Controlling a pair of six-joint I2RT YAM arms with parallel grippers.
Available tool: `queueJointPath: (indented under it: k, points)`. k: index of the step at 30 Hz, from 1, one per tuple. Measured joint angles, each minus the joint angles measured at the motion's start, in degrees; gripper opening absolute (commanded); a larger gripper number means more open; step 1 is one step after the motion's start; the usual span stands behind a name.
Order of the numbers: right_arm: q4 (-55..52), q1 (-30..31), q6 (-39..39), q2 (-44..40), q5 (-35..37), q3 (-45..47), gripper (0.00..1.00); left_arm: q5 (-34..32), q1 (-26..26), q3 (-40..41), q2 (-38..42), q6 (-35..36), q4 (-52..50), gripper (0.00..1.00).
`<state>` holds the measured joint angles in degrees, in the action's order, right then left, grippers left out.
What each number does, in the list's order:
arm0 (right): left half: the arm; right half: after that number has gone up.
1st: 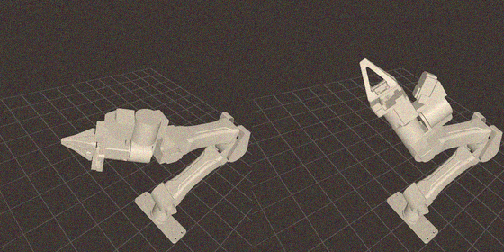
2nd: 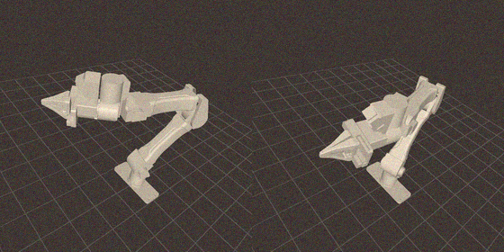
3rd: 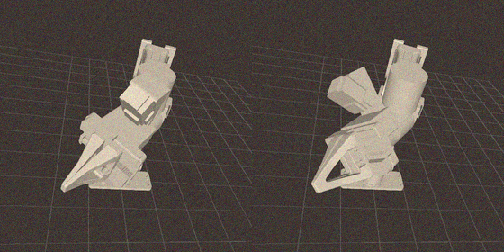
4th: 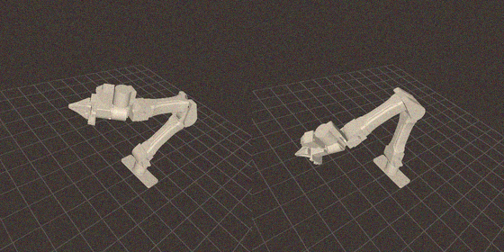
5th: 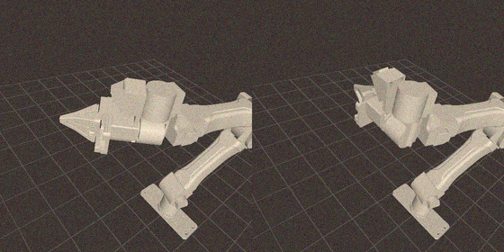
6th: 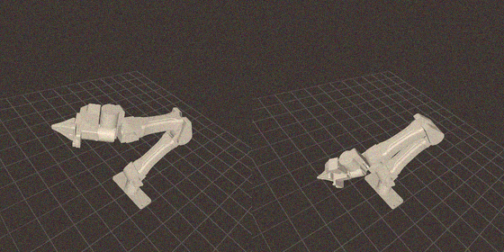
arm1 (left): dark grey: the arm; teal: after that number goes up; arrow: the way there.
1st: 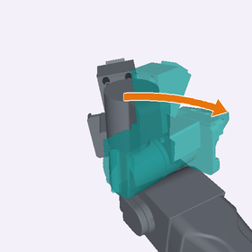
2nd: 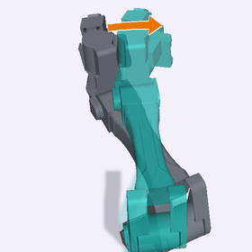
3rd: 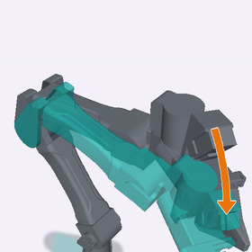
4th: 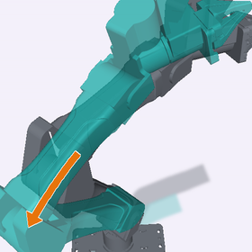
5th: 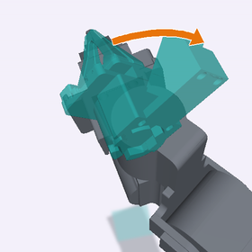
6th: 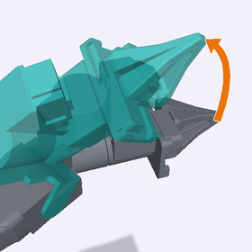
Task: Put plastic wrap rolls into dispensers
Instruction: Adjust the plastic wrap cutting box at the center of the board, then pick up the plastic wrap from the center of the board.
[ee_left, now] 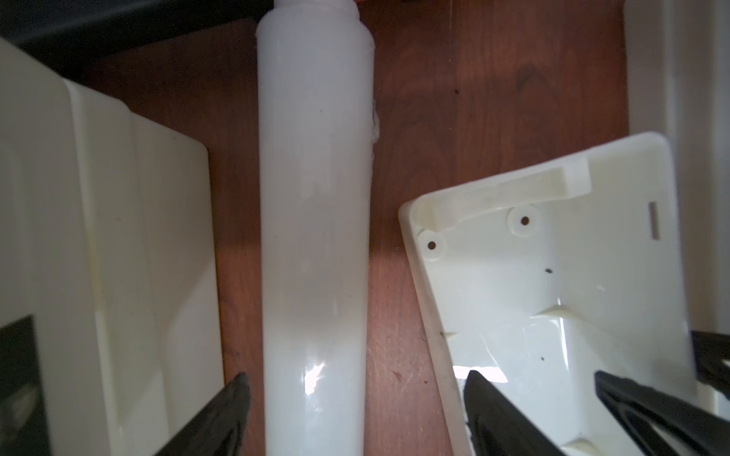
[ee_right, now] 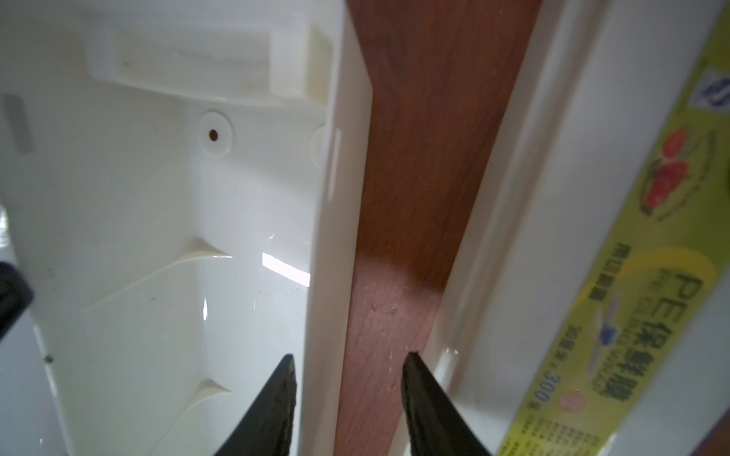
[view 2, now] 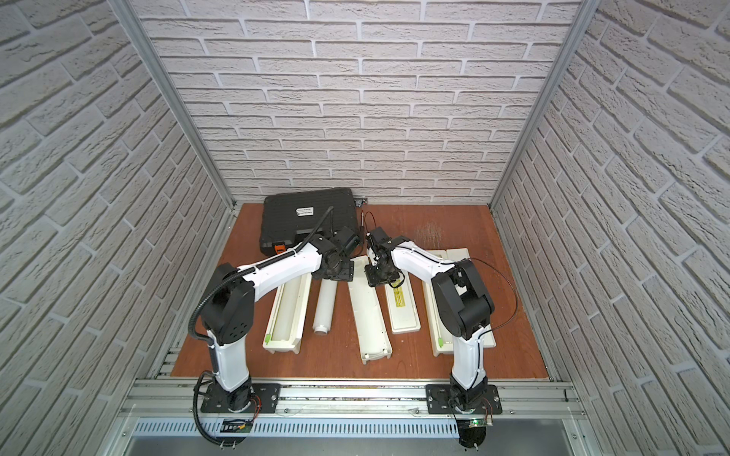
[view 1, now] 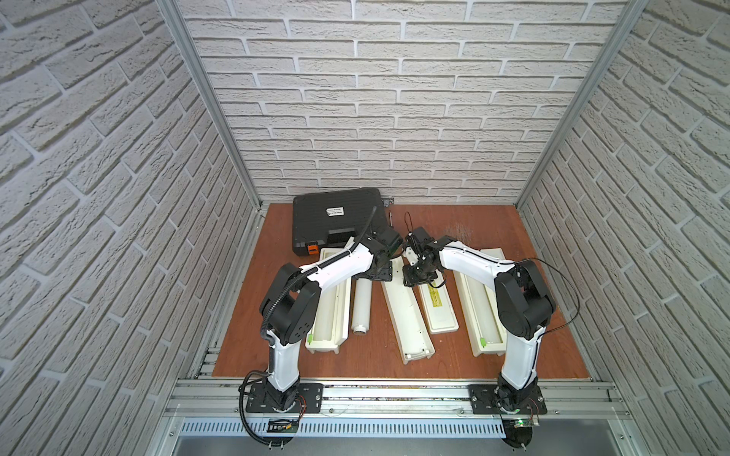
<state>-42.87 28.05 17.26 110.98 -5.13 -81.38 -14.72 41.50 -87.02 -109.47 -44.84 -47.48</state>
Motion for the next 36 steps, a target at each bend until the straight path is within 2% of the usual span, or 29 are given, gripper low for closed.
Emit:
queueJointPath:
  k: [5,12,17,27,36]
  points:
    - [-1.3,-0.3,3.5,0.0,4.2,-0.1,0.37,0.7,-0.8,0.2,0.0,0.2,0.6,0.84]
    - [-3.1,-1.7,5.7,0.0,6.4,-0.3,0.38,1.4,-1.4,0.2,-0.1,0.7,0.9,0.84]
    - [-3.2,-2.1,6.4,0.0,6.4,-1.2,0.45,2.5,-2.4,0.1,-2.2,1.6,1.0,0.84]
    - [-0.6,-2.0,6.1,-2.6,2.4,-0.8,0.76,4.3,-3.2,-2.0,-8.0,3.4,0.1,0.83]
    - [2.1,-2.3,5.9,-12.5,2.3,0.4,0.82,7.9,-3.4,-3.6,-11.6,4.8,0.2,0.76]
